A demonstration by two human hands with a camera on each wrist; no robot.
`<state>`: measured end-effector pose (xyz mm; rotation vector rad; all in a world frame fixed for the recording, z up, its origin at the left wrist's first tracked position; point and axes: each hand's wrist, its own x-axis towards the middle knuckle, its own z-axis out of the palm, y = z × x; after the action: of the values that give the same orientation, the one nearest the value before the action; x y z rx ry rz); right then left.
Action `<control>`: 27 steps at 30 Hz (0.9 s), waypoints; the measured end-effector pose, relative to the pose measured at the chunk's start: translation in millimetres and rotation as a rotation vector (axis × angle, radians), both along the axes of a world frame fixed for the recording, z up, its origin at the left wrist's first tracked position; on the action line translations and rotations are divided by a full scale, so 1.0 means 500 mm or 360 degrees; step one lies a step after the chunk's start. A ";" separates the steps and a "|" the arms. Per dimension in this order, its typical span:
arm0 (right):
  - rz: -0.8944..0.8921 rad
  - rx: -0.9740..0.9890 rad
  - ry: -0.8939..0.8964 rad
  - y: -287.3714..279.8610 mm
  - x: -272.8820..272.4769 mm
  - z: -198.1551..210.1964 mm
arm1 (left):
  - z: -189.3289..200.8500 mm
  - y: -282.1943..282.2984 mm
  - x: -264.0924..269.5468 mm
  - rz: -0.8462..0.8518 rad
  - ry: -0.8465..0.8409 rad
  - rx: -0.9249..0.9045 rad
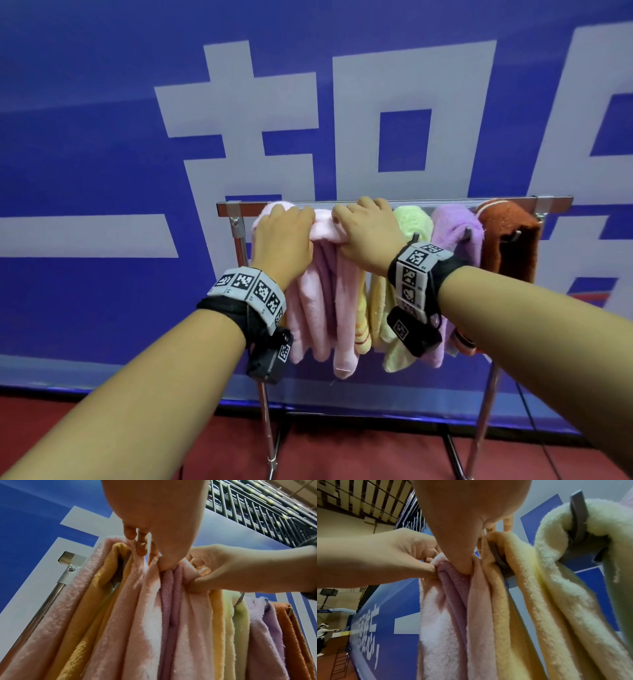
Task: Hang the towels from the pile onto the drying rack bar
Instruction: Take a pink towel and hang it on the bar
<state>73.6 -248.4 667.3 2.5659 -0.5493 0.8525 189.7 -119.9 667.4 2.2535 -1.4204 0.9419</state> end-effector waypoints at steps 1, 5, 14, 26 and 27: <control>-0.0002 0.0025 -0.0032 -0.003 0.004 0.003 | 0.000 -0.005 0.002 -0.0003 -0.0033 -0.0013; -0.0016 0.0101 -0.0072 -0.009 0.022 0.019 | 0.012 -0.021 0.007 0.0072 -0.0103 0.0020; 0.0012 0.0006 -0.0104 -0.013 0.049 0.024 | 0.024 -0.046 0.024 0.0300 -0.0037 0.0052; 0.0149 0.0137 0.0225 0.043 -0.027 0.018 | 0.009 0.028 -0.055 0.0269 0.0122 0.0323; 0.0184 0.0155 0.0208 0.052 -0.037 0.016 | 0.005 0.039 -0.062 0.0267 0.0198 0.0343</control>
<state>55.1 -222.6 675.5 2.7413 -0.4170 0.7042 158.6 -100.2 669.7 2.5735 -1.3526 0.7104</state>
